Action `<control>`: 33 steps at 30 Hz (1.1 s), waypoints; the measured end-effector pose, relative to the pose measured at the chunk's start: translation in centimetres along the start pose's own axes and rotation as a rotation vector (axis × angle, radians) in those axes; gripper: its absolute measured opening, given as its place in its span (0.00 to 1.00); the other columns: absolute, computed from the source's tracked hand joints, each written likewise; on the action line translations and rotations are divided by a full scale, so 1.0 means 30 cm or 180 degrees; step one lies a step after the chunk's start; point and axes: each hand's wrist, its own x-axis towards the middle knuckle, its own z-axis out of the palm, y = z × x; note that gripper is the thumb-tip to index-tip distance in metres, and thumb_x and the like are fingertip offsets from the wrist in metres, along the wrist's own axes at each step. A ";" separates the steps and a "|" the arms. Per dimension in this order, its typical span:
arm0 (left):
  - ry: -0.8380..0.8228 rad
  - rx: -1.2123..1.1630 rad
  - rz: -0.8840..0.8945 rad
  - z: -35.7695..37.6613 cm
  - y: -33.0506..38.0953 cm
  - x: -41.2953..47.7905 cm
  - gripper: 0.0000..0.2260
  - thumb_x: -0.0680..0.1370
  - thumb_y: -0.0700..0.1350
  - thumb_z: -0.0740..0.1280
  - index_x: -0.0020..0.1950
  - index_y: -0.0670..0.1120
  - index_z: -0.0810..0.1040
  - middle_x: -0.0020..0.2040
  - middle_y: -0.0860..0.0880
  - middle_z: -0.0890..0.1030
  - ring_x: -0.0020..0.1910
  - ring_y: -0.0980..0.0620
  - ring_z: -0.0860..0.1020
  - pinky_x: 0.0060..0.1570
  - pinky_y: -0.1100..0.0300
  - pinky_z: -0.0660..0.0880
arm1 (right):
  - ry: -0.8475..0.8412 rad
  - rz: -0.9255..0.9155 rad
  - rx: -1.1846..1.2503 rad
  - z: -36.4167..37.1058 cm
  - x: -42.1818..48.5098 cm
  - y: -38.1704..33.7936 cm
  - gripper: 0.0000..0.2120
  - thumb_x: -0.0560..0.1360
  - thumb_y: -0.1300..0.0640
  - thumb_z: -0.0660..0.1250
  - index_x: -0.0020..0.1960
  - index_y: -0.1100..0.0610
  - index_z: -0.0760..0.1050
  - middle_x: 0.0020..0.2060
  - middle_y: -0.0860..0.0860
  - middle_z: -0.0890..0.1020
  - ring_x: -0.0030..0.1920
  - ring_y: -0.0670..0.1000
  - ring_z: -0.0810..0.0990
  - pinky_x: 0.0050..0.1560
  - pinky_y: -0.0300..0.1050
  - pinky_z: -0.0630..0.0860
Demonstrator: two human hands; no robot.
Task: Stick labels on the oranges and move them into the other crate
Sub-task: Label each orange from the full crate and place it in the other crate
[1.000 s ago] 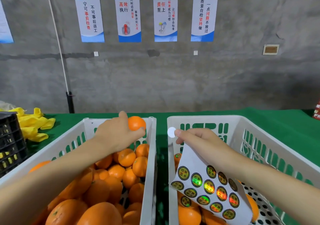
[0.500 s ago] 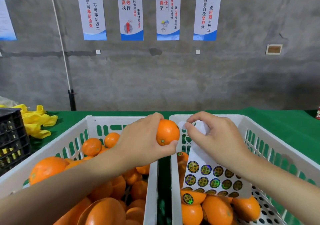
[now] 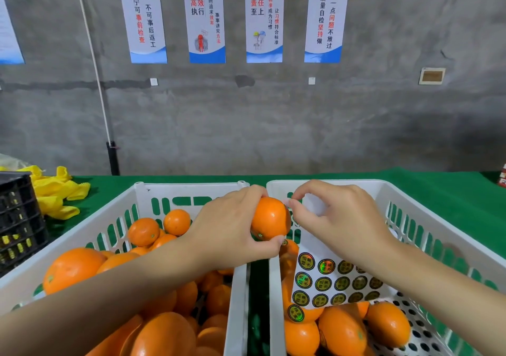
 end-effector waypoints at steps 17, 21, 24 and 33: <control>0.0152 -0.0192 -0.0044 -0.001 -0.003 0.004 0.29 0.66 0.73 0.58 0.61 0.59 0.65 0.47 0.60 0.74 0.45 0.57 0.75 0.44 0.61 0.75 | -0.0843 -0.0486 0.0126 0.000 -0.010 -0.014 0.14 0.78 0.44 0.65 0.61 0.44 0.80 0.25 0.38 0.72 0.33 0.33 0.75 0.29 0.30 0.58; 0.0132 -0.0188 -0.0033 -0.002 -0.002 0.004 0.29 0.67 0.73 0.58 0.62 0.59 0.65 0.48 0.60 0.74 0.45 0.57 0.75 0.45 0.61 0.75 | -0.0630 -0.0382 0.0286 0.001 -0.009 -0.011 0.19 0.76 0.42 0.61 0.65 0.43 0.78 0.25 0.27 0.72 0.31 0.34 0.75 0.28 0.33 0.60; 0.0129 -0.0201 -0.0046 -0.002 -0.003 0.002 0.29 0.67 0.73 0.58 0.62 0.59 0.65 0.48 0.61 0.74 0.45 0.57 0.75 0.44 0.62 0.75 | -0.0829 -0.0452 0.0207 -0.001 -0.010 -0.011 0.19 0.77 0.43 0.61 0.67 0.42 0.76 0.22 0.31 0.73 0.30 0.37 0.75 0.26 0.31 0.61; 0.0071 -0.0240 -0.0078 -0.002 -0.005 0.005 0.28 0.68 0.73 0.57 0.62 0.60 0.65 0.49 0.61 0.75 0.46 0.57 0.75 0.45 0.63 0.73 | -0.0898 -0.0461 0.0244 0.001 -0.009 -0.011 0.21 0.75 0.41 0.58 0.67 0.41 0.75 0.23 0.35 0.74 0.30 0.41 0.76 0.26 0.32 0.63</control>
